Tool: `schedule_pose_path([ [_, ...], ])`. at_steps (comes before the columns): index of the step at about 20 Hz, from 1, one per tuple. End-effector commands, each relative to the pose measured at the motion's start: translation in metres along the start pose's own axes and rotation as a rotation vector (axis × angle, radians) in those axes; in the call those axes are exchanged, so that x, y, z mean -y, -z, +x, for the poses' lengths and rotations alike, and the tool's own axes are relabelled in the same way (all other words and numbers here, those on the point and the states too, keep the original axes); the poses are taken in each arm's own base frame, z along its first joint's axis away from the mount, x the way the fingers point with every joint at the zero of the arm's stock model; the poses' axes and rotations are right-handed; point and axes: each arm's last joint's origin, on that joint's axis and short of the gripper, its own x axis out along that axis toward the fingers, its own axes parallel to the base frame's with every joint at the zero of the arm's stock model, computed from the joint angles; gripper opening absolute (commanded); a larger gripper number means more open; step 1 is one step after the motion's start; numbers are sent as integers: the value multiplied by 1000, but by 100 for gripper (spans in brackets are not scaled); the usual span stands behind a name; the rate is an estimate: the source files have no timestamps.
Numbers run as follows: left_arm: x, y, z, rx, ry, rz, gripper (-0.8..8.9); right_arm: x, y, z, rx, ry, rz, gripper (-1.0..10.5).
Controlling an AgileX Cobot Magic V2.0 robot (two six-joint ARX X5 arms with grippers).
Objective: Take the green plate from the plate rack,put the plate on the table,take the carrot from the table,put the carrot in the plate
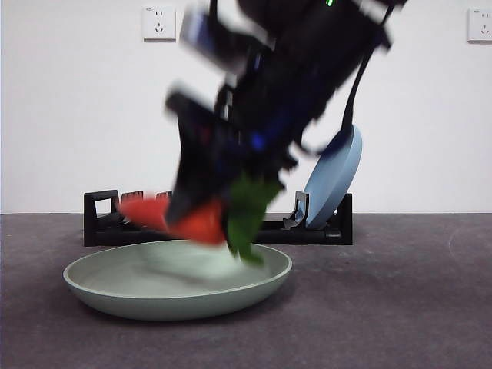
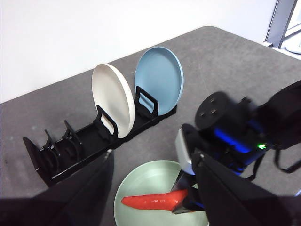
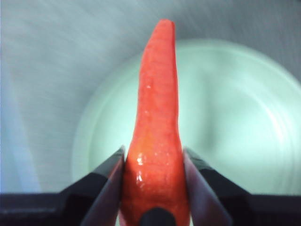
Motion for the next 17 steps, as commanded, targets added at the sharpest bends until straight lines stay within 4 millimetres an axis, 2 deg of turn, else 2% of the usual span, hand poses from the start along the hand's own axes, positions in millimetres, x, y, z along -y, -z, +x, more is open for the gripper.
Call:
schedule_pose_path([
  [1,0,2,-1,-11,-3,1,283,4,11,20,-47,5,26,-12],
  [5,-1,3,-1,-25,-6,8,283,7,18,37,-64,4,30,-12],
  [8,-1,3,-1,-28,-6,10,283,7,20,39,-74,1,33,-7],
  [10,-1,4,-1,-35,-7,13,283,8,20,38,-73,3,42,121],
  [11,-1,5,-1,-39,-8,15,283,8,19,38,-71,6,65,266],
  [14,-1,6,-1,-51,-10,22,283,8,17,34,-59,10,72,539],
  [15,-1,6,-1,-54,-10,24,283,7,15,32,-52,12,71,575],
  [17,-1,7,-1,-62,-12,28,283,7,11,26,-33,37,65,573],
])
